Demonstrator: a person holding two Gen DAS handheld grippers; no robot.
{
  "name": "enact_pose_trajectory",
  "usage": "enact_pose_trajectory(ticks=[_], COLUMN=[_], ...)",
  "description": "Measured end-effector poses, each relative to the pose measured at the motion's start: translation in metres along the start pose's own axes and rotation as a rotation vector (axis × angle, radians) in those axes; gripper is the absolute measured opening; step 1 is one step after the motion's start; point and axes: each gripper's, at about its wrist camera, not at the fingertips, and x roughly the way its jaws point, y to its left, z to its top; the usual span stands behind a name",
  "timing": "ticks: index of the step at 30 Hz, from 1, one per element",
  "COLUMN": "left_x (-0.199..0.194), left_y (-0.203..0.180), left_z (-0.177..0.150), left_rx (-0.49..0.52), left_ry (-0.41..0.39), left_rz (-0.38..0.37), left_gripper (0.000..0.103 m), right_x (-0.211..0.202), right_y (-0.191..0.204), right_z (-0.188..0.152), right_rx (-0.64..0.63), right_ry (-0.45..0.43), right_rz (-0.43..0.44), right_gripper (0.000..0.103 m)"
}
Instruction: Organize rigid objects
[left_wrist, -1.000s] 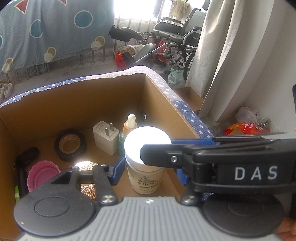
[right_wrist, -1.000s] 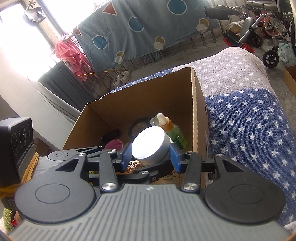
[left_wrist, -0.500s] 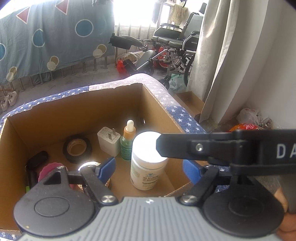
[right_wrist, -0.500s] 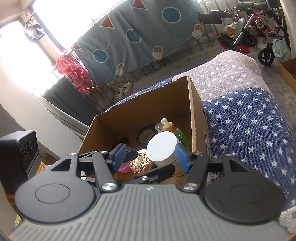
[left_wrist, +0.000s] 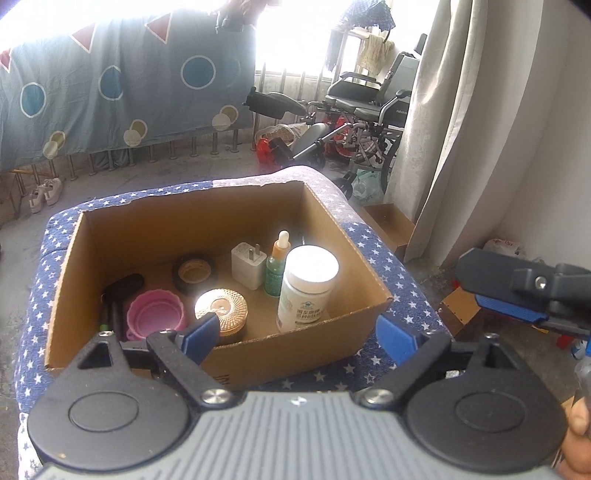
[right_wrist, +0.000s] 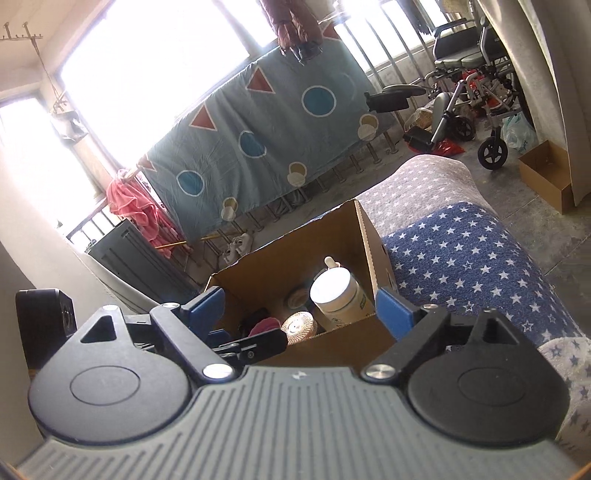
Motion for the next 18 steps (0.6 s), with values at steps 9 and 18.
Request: enact_pose_trajectory(ticks=[9,18], left_x=[-0.046,-0.072], left_y=[0.02,0.018], left_z=[-0.002,-0.005], left_rx=[-0.057,-0.076], left_ry=[-0.047,-0.079], left_rz=[0.112,0.192], left_gripper=[0.101,0.103], right_x=[-0.019,-0.03], right_y=[0.005,0.018], right_z=[-0.022,-0.029], right_rx=[-0.072,-0.147], right_ry=[0.024,0.033], right_rz=[-0.12,-0.138], right_gripper=[0.098,0.102])
